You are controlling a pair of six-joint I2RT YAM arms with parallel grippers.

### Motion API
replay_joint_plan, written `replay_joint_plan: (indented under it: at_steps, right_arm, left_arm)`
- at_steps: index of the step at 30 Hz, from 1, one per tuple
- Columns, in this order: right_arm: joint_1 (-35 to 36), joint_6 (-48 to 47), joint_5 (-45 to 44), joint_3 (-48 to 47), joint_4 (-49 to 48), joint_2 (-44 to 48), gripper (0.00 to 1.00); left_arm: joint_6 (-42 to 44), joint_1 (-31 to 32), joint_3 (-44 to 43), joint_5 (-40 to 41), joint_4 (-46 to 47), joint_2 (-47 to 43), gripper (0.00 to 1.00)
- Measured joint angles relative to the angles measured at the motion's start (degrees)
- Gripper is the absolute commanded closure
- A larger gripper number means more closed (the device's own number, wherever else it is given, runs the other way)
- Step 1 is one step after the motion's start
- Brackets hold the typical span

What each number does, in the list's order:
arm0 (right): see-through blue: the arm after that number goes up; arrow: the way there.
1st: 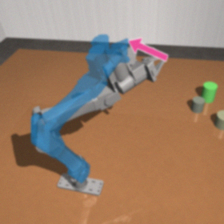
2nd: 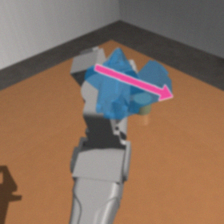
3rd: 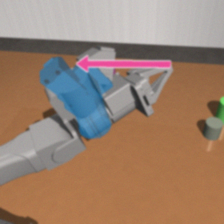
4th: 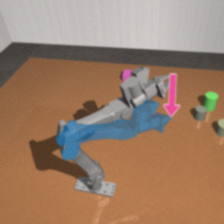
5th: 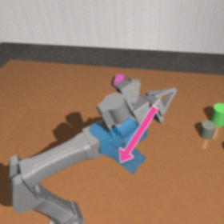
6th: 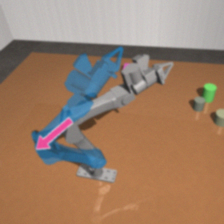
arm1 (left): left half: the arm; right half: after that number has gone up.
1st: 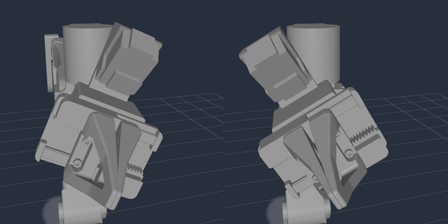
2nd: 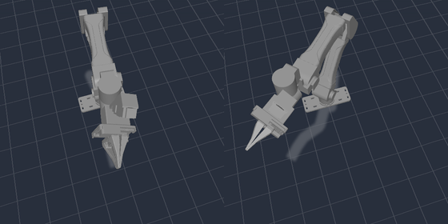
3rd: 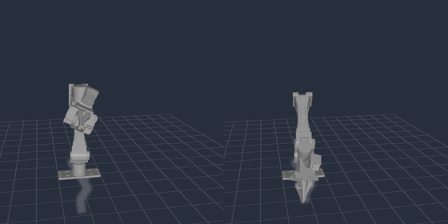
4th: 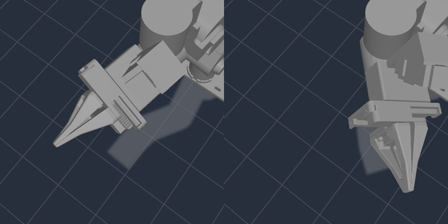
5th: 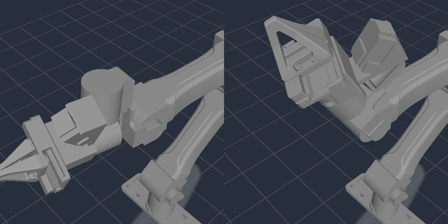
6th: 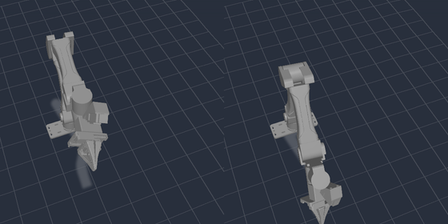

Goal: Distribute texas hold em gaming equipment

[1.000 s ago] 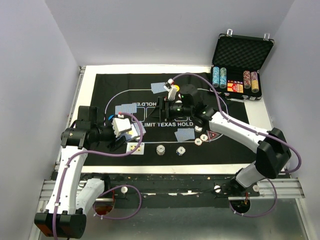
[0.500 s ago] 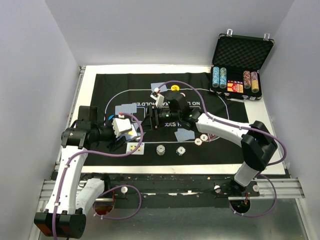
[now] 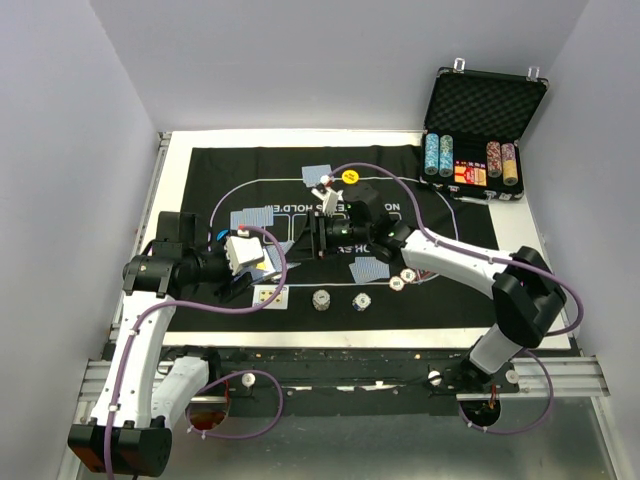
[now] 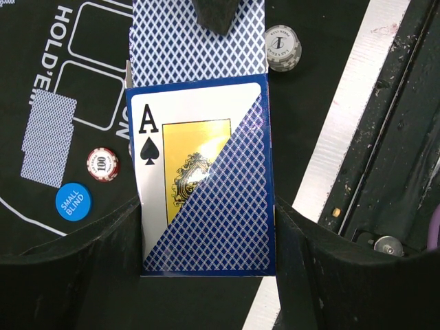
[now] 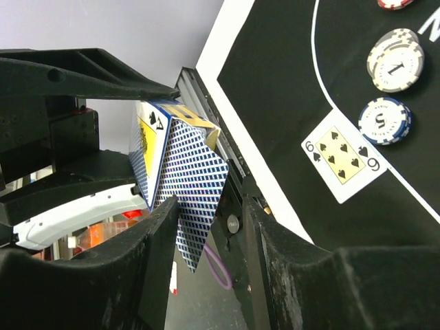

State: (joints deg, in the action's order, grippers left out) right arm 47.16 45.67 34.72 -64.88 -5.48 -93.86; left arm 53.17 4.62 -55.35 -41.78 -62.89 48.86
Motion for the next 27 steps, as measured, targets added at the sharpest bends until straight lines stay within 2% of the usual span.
replay_joint_plan:
  at_steps: [9, 21, 24, 27]
  right_arm:
    - [-1.3, 1.1, 0.0, 2.3, -0.5, 1.9, 0.54]
    - [-2.2, 1.4, -0.4, 2.5, 0.1, 4.8, 0.65]
    - [-2.4, 1.2, -0.6, 2.5, 1.2, 5.7, 0.71]
    - [-3.0, 1.2, -0.8, 2.5, 2.1, 6.6, 0.81]
  left_arm:
    - [0.0, 0.0, 0.0, 0.0, 0.0, 0.2, 0.52]
    - [0.0, 0.0, 0.0, 0.0, 0.7, 0.2, 0.52]
    - [0.0, 0.0, 0.0, 0.0, 0.7, 0.2, 0.52]
    - [0.0, 0.0, 0.0, 0.0, 0.8, 0.2, 0.52]
